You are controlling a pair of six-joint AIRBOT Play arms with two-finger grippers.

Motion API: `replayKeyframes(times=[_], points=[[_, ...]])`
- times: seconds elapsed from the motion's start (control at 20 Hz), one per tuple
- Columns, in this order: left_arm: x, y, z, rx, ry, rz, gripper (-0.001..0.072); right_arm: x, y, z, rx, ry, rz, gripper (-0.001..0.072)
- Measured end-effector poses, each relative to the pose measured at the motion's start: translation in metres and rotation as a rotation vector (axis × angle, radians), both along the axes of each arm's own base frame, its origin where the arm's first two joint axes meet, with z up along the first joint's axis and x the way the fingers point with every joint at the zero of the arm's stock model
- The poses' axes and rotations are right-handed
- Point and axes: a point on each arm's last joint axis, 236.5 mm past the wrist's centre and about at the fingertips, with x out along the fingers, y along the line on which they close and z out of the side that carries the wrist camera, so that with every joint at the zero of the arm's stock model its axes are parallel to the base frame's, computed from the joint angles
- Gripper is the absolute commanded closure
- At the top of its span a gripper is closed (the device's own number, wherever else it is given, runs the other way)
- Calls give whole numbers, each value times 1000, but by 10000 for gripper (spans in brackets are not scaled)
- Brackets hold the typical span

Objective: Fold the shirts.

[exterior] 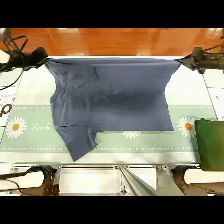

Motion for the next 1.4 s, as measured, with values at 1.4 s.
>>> replayKeyframes(times=[1.4], points=[[-87, -36, -131, -157, 588, -370, 679, -28, 11, -147, -162, 454, 215, 688]])
